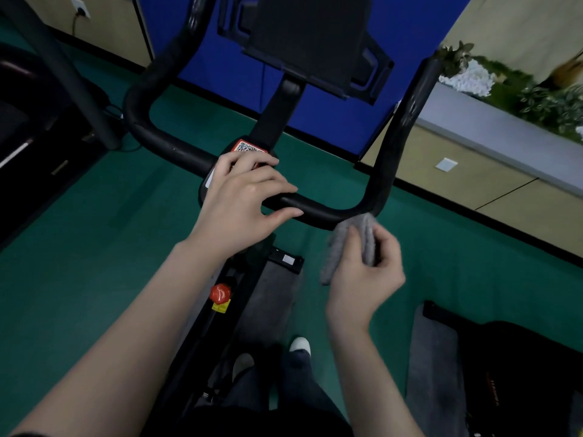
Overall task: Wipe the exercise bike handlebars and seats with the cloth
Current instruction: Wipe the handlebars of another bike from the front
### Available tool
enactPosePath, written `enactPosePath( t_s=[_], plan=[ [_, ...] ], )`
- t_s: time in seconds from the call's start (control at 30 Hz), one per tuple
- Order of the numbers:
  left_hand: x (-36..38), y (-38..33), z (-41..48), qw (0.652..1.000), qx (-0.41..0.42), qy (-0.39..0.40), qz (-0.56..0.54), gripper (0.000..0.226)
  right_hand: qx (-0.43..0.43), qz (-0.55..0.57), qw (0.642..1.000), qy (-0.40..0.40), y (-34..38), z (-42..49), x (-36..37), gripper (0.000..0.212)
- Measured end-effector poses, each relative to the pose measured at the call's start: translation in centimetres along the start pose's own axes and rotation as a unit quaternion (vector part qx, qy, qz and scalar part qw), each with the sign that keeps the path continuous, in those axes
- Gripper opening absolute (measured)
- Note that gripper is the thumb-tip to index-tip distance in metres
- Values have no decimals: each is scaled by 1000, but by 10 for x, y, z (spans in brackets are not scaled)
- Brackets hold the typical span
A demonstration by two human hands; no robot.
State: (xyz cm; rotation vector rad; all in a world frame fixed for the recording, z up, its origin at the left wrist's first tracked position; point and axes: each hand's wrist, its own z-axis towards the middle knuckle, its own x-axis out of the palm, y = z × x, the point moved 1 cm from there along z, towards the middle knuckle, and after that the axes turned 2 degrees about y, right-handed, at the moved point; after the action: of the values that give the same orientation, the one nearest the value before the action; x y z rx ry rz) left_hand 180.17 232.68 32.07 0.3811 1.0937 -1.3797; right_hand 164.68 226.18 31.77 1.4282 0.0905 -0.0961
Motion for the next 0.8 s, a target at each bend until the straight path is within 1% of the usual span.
enactPosePath(
  t_s=[0.07,0.1,0.2,0.27,0.33,0.4,0.47,0.5,0.53,0.6,0.67,0.73,0.8],
  plan=[
    [-1,0,0,1000,-4,-1,-3,35,-90,-47,995,8,6,8,3,13],
    [-1,0,1,1000,-5,-1,-3,35,-133,-81,987,28,8,7,7,14],
    [-2,0,1,1000,-6,0,-5,33,-248,-212,941,95,8,-3,20,18],
    [-2,0,0,1000,-3,2,-6,32,-292,-258,912,130,7,-2,19,21],
    [-1,0,0,1000,-3,1,-7,33,-319,-283,892,153,10,8,13,24],
    [-1,0,0,1000,-5,-4,-9,33,-319,-306,884,149,15,21,5,27],
    [0,0,-1,1000,-6,-4,-10,33,-299,-343,878,149,23,32,3,27],
    [0,0,0,1000,-5,-4,-10,33,-292,-374,865,162,27,35,6,26],
    [-1,0,-1,1000,-5,-4,-10,32,-289,-411,844,186,31,38,12,25],
    [-1,0,-1,1000,-4,-6,-10,30,-291,-462,795,265,41,44,31,22],
    [-1,0,-1,1000,-1,-5,-9,29,-272,-468,754,372,49,54,48,24],
    [-2,1,-1,1000,1,-4,-10,30,-224,-460,728,456,58,68,53,27],
    [-2,1,-2,1000,3,-4,-11,32,-213,-463,705,493,62,84,45,30]
  ],
)
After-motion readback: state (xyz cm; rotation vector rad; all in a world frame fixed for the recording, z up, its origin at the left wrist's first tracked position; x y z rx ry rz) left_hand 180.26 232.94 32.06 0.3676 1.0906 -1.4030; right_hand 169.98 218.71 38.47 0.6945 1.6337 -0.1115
